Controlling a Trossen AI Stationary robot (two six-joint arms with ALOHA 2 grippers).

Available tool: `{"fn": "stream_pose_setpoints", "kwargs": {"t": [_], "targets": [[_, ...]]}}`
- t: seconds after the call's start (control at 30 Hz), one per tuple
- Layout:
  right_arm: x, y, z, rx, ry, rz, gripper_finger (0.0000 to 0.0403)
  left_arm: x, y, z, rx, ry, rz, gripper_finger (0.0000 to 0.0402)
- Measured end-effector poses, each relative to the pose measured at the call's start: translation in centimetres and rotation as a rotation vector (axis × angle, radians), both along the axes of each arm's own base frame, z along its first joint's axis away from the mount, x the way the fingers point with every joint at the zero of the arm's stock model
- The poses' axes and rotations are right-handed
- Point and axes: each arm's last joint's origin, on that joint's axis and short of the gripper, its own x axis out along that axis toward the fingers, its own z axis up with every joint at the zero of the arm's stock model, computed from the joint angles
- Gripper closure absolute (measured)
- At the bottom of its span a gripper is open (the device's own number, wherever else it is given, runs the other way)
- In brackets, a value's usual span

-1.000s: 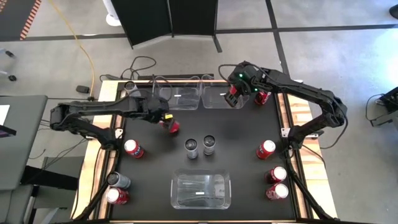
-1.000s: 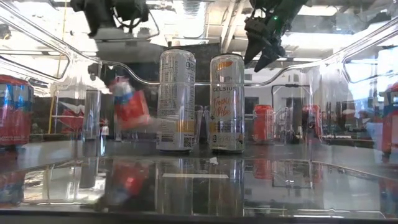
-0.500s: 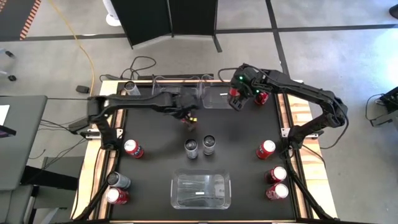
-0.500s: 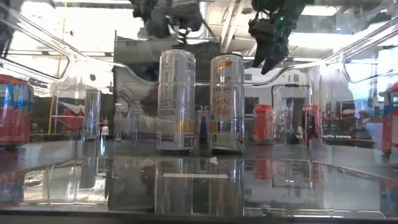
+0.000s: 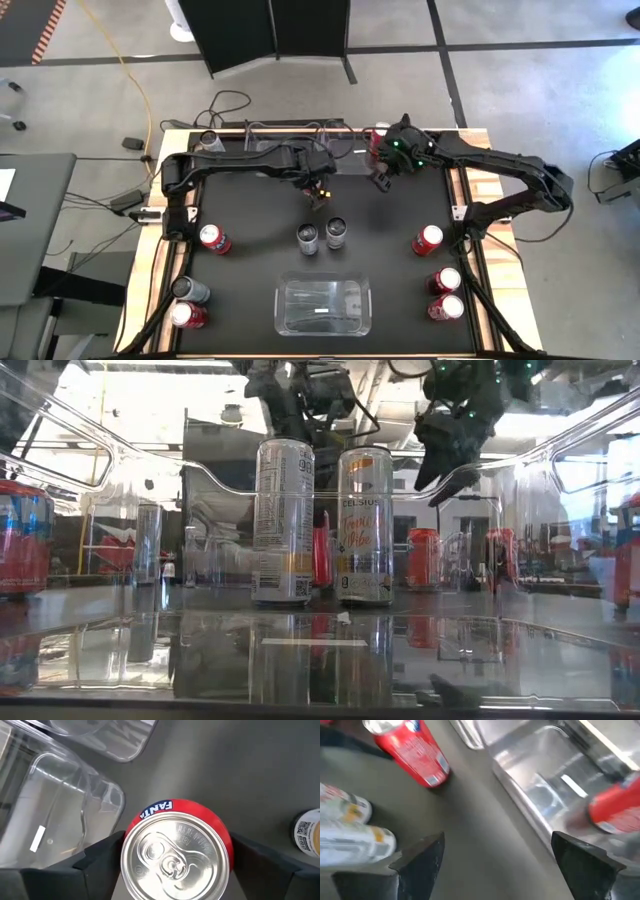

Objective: Sort soda cans
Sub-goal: Put the top orange soda can into the top right transparent bin

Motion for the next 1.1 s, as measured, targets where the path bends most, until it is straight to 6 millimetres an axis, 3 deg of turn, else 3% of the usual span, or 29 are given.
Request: {"fn": "stream_pose_setpoints", "kwargs": {"t": [0.27, 0.4, 0.6, 0.77, 0.87, 1.1], "targets": [[2.0, -0.1, -0.5, 0.017, -0.119, 0.007, 0.0024, 0.0, 0.0, 0.1, -0.001, -0.005, -0.020, 0.0047], [3.6, 0.5, -0.3, -0.010, -0.214, 0.091, 0.0024, -0.3, -0.2, 0.6, -0.034, 0.012, -0.005, 0.0045], [6.3, 1.7, -0.5, -0.170, -0.309, 0.285, 0.0024, -2.2, -1.3, 5.3, -0.054, 0.027, -0.046, 0.0049], [8.3, 2.2, -1.9, -0.232, -0.338, 0.372, 0.0024, -4.0, -2.4, 7.5, -0.042, -0.009, -0.081, 0.0060], [9.5, 2.2, -2.7, -0.220, -0.365, 0.399, 0.0024, -4.4, -2.4, 7.0, -0.043, 0.009, -0.072, 0.0069], [12.0, 1.0, -4.7, -0.178, -0.308, 0.404, 0.0024, -3.9, -3.1, 2.6, -0.109, 0.040, -0.147, 0.0094]]}}
